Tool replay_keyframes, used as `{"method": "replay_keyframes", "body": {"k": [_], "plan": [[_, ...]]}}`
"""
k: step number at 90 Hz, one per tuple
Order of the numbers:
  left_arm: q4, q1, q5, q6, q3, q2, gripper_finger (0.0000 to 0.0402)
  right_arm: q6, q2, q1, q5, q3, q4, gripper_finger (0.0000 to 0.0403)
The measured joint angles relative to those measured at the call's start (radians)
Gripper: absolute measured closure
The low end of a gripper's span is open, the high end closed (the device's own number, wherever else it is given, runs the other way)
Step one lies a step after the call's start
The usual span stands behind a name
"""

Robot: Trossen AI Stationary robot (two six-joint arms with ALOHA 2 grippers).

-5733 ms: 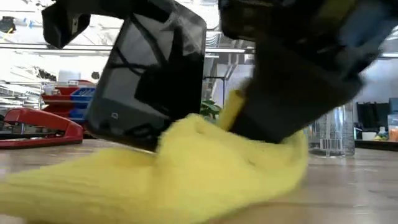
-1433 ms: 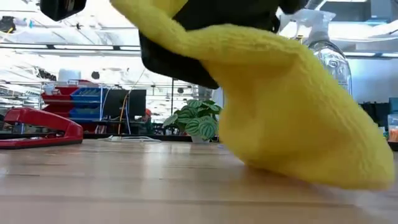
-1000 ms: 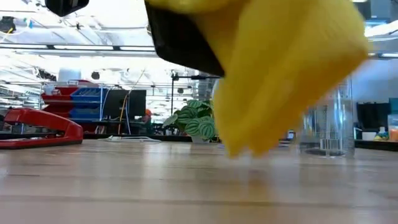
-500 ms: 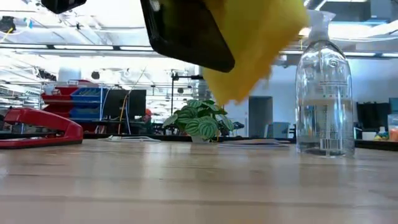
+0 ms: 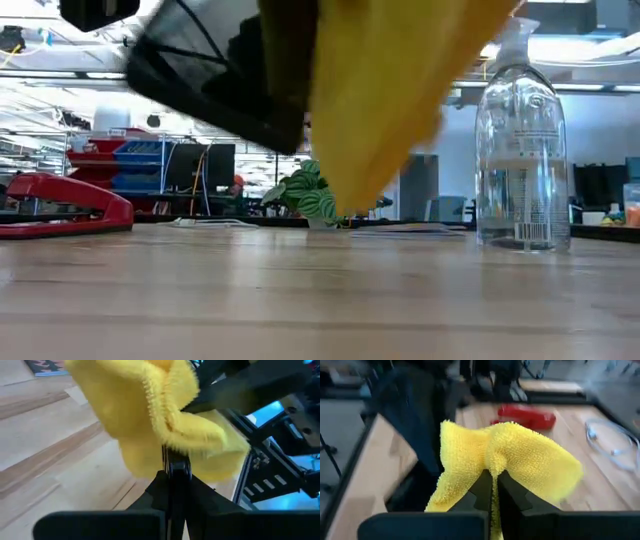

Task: Apply microfiber cloth
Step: Wipe the front of the cellphone using the microfiber cloth

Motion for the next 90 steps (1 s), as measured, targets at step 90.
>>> {"method": "replay_keyframes", "body": {"k": [90], "plan": [[0.04,0.048,-0.1,-0.047,-0.004,0.001,0.0395,0.067,0.145,0.023,-0.104,-0.002,0.185,0.0403]]}}
